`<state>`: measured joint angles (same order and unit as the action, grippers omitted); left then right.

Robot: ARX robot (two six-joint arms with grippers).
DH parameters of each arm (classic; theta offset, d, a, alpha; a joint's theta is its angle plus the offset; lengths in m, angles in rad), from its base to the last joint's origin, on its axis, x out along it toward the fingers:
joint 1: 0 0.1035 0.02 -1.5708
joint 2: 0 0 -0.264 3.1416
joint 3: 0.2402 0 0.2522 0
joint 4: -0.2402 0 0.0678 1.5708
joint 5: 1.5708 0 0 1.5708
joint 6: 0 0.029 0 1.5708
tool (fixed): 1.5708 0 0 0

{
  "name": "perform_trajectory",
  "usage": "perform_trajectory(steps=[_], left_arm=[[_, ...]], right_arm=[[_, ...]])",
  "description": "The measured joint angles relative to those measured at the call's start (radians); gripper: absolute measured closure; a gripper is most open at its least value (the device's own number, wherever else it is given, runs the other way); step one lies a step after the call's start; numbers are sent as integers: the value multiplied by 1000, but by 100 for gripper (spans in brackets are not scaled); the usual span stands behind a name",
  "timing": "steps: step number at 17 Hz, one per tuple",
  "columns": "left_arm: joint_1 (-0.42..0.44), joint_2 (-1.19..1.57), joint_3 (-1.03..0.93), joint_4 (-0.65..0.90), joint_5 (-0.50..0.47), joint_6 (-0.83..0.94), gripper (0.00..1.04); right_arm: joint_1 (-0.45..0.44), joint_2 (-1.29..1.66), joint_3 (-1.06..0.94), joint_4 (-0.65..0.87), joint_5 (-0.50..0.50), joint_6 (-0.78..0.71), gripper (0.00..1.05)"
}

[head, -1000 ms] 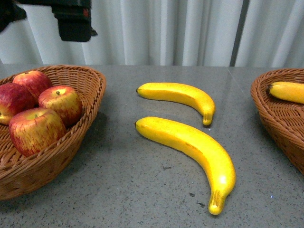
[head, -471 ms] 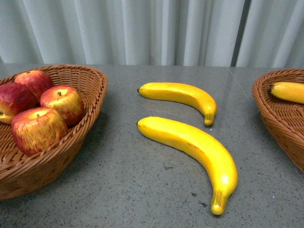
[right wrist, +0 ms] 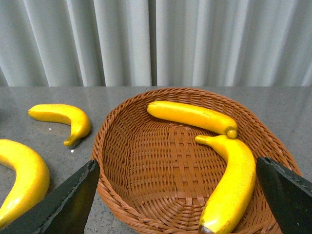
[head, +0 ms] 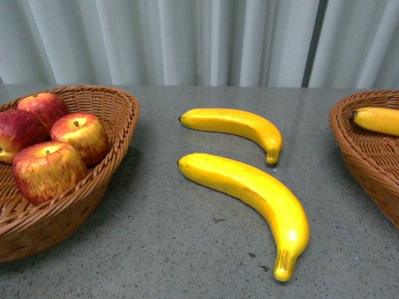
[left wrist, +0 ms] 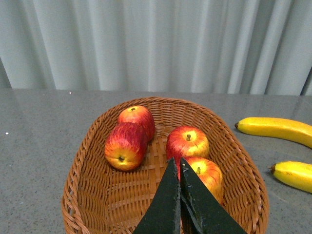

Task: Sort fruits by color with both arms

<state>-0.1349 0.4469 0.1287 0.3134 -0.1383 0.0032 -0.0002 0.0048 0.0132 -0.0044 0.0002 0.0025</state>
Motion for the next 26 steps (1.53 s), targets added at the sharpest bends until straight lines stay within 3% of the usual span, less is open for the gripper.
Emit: perform_trajectory(steps=[2, 4, 12, 15, 22, 23, 26], left_arm=[[29, -40, -23, -18, 37, 0, 103], [143, -87, -48, -39, 119, -1, 103], [134, -269, -114, -135, 138, -2, 103], [134, -418, -114, -328, 138, -2, 103], [134, -436, -114, -316, 138, -2, 103], [134, -436, -114, -317, 138, -3, 100], [134, -436, -114, -317, 138, -3, 66]], right_arm=[[0, 0, 0, 0, 0, 0, 7], [0, 0, 0, 0, 0, 0, 7], [0, 0, 0, 0, 0, 0, 7], [0, 0, 0, 0, 0, 0, 7], [0, 0, 0, 0, 0, 0, 7], [0, 0, 0, 0, 0, 0, 7], [0, 0, 0, 0, 0, 0, 7]])
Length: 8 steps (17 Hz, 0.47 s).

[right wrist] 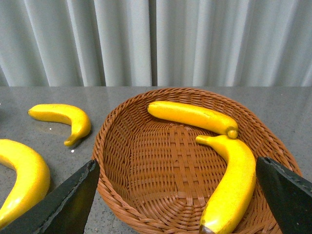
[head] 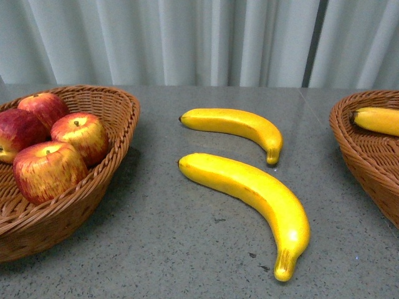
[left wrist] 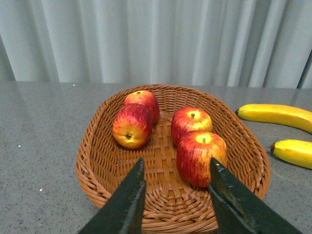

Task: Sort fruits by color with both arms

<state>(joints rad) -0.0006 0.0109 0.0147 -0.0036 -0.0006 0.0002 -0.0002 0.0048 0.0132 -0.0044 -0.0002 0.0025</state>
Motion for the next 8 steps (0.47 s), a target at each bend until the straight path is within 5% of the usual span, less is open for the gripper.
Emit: perform_trajectory(steps=[2, 5, 8], left_arm=[[0, 0, 0, 0, 0, 0, 37], [0, 0, 0, 0, 0, 0, 9], [0, 0, 0, 0, 0, 0, 7]], right_arm=[[0, 0, 0, 0, 0, 0, 7], [0, 0, 0, 0, 0, 0, 7], [0, 0, 0, 0, 0, 0, 7]])
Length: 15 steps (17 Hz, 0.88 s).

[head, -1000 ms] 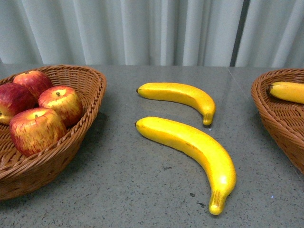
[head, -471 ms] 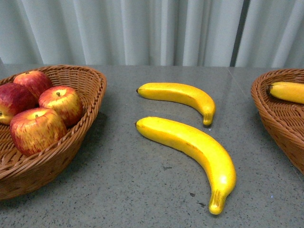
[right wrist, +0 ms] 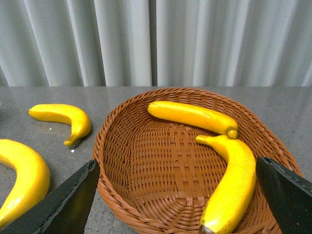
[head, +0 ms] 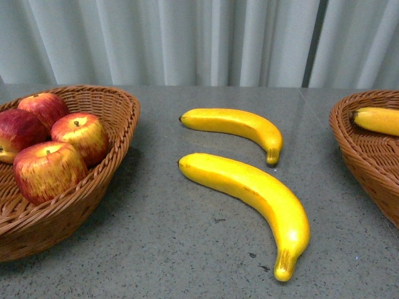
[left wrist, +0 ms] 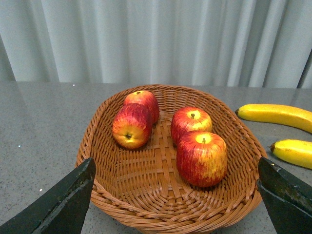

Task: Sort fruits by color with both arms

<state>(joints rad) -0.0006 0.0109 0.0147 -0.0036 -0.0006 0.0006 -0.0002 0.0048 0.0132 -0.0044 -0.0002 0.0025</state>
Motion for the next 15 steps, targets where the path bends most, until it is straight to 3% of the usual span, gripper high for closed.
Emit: perform_trajectory(steps=[2, 5, 7, 9, 10, 12, 15], left_arm=[[0, 0, 0, 0, 0, 0, 7], [0, 0, 0, 1, 1, 0, 7], [0, 0, 0, 1, -2, 0, 7], [0, 0, 0, 0, 0, 0, 7], [0, 0, 0, 0, -1, 0, 7], [0, 0, 0, 0, 0, 0, 7], [0, 0, 0, 0, 0, 0, 7]], right_arm=[[-4, 3, 0, 9, -19, 11, 7], [-50, 153, 16, 214, -220, 115, 7], [5, 310, 47, 349, -273, 186, 7], [95, 469, 90, 479, -291, 209, 7], [192, 657, 171, 625, -274, 207, 7], [312, 949, 350, 760, -227, 166, 7], [469, 1369, 639, 633, -180, 43, 7]])
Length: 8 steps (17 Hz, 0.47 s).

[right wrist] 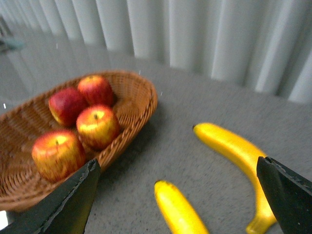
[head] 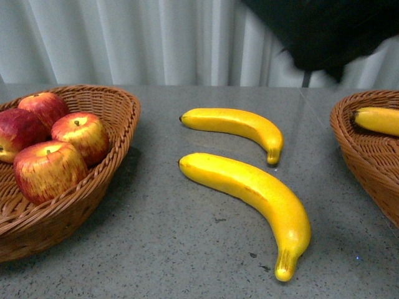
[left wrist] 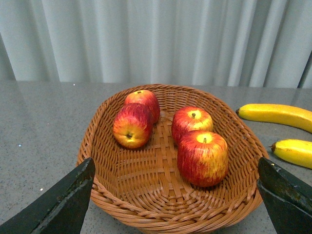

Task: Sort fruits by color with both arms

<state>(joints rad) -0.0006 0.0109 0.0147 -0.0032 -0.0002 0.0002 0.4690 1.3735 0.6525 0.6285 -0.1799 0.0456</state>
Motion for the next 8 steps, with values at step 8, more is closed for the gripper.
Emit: perform_trajectory(steps=[8], left_arm=[[0, 0, 0, 0, 0, 0, 7]], right_arm=[[54, 436, 317, -530, 158, -343, 7]])
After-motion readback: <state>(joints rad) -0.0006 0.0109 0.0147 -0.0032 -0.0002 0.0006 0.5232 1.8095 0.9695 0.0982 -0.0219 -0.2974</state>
